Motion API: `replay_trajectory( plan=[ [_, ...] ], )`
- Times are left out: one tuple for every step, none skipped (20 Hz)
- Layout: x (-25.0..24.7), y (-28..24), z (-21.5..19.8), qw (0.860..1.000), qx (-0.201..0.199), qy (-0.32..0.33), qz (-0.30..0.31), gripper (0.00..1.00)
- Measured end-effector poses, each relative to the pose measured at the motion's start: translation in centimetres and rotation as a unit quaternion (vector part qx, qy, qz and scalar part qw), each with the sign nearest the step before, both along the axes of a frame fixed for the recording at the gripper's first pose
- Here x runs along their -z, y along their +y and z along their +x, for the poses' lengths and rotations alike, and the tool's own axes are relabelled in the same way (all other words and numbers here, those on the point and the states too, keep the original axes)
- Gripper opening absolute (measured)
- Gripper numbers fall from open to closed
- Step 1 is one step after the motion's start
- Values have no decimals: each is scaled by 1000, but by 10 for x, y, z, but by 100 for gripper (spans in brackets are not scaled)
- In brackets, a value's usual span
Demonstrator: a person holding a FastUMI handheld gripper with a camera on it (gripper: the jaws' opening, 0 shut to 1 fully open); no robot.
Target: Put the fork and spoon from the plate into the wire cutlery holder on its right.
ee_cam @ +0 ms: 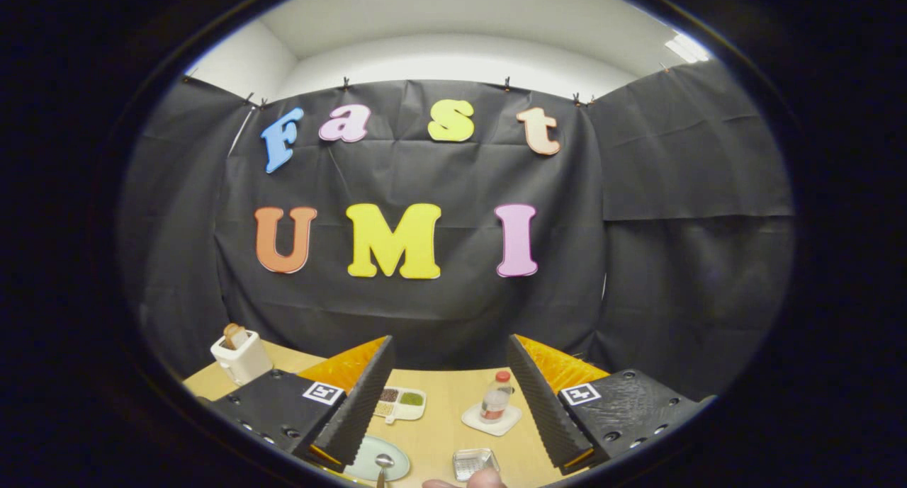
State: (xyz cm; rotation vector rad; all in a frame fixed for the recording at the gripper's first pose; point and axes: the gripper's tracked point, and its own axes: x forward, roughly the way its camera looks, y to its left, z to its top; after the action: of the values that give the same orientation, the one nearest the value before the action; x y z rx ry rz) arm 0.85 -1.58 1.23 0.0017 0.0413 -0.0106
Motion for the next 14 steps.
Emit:
replay_trajectory(
  plan=[
    [2, 4, 2, 1000, -4, 3, 1, 95],
    [6, 9, 3, 1000, -8, 8, 1, 95],
    [9, 13, 4, 1000, -11, 13, 1, 95],
    [15, 18, 5, 1000, -16, 20, 1, 95],
    [20, 23, 5, 999, -22, 28, 0, 95],
    [30, 28, 7, 999, -28, 41, -2, 95],
    [41, 33, 7, 998, -36, 57, -3, 95],
    [54, 38, 6, 996, -42, 76, -3, 95],
    [66, 41, 6, 995, -46, 94, -4, 95],
    [78, 45, 5, 993, -50, 111, -3, 95],
    [90, 51, 5, 990, -55, 131, -4, 95],
    [106, 59, 3, 986, -63, 154, -10, 95],
    [122, 65, 1, 980, -71, 185, -24, 95],
    [139, 70, 0, 973, -76, 213, -36, 96]
  ],
)
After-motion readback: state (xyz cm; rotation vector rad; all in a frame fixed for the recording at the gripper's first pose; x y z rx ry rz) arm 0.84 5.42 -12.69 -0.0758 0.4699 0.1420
